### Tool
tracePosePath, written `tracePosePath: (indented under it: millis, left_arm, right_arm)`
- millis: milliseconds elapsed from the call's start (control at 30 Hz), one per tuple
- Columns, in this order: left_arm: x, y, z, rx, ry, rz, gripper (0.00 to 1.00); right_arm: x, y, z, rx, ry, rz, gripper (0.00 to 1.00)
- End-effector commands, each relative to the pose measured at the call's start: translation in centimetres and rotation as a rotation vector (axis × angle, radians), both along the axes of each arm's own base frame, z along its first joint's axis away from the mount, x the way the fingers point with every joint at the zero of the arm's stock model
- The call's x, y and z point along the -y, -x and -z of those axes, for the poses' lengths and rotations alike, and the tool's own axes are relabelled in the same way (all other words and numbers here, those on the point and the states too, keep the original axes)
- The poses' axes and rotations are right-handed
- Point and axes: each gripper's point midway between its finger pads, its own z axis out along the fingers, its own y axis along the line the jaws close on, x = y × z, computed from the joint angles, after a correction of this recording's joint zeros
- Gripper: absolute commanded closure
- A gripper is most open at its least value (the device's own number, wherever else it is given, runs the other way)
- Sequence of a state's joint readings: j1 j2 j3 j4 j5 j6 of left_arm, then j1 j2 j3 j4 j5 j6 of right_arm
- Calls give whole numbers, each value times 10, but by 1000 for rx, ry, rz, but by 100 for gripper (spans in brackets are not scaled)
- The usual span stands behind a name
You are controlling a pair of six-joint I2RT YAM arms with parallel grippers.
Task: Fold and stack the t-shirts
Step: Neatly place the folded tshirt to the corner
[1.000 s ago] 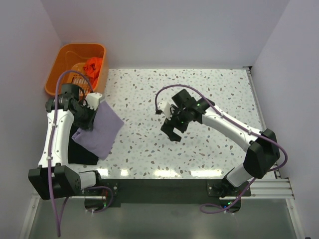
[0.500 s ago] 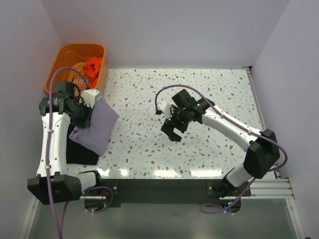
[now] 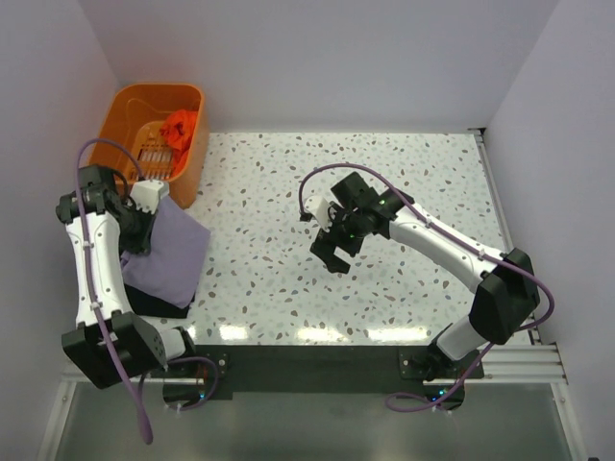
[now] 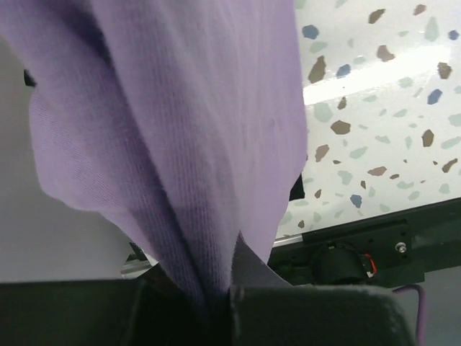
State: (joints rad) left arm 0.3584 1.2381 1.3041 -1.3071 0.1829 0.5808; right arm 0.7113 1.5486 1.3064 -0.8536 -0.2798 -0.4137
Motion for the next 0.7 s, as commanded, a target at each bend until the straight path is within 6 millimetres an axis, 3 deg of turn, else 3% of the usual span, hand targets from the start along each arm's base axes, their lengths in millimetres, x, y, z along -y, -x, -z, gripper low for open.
tracePosePath:
  millis: [0,333,533,667]
  left_arm:
    - [-21,-8,8,14,-30,7,100]
    - [-81,-15,41,-6,-85,-105,100]
    - [-99,-12,70,-42,-98,-170,100]
    - [-122,-17,78,-15,-168,-209,82]
  right_arm:
    - [0,2,-4,13,-9,-18,1]
    - [3,5,-2,11,0,-20,1]
    - [5,4,-2,15,5,-19,1]
    - [5,3,-2,17,9,-20,1]
